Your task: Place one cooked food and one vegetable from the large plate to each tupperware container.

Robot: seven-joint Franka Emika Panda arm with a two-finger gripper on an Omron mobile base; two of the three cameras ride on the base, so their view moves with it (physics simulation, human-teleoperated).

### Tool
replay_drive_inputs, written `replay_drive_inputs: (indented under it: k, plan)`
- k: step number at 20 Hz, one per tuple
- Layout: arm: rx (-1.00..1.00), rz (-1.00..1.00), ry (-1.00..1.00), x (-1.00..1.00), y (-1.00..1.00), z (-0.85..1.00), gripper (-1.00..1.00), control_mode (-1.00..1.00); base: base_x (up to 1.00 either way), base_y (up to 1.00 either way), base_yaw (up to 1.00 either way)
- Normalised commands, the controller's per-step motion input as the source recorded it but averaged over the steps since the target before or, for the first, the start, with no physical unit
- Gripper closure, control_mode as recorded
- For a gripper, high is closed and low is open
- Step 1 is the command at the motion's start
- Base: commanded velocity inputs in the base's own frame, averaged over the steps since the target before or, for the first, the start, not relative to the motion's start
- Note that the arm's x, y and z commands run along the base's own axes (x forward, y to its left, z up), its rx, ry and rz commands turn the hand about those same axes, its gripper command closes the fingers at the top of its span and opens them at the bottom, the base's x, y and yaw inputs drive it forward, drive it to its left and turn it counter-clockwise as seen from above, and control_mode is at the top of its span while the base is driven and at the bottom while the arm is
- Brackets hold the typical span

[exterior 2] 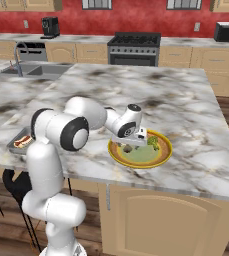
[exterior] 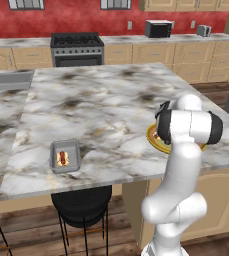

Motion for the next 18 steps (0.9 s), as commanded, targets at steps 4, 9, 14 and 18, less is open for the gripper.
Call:
replay_drive_inputs:
  k: [4, 9, 14, 18]
  plan:
    - [0.0, 0.0, 0.04, 0.22, 0.0, -0.16, -1.0, -1.0, 0.0, 0.0, 0.0]
    - [0.0, 0.0, 0.06, 0.07, 0.0, -0.21, -1.0, -1.0, 0.0, 0.0, 0.0]
    - [0.0, 0.0, 0.15, 0.0, 0.0, -0.39, 1.0, -1.0, 0.0, 0.0, 0.0]
    - [0.0, 0.0, 0.07, 0.0, 0.0, -0.28, 1.0, -1.0, 0.0, 0.0, 0.0]
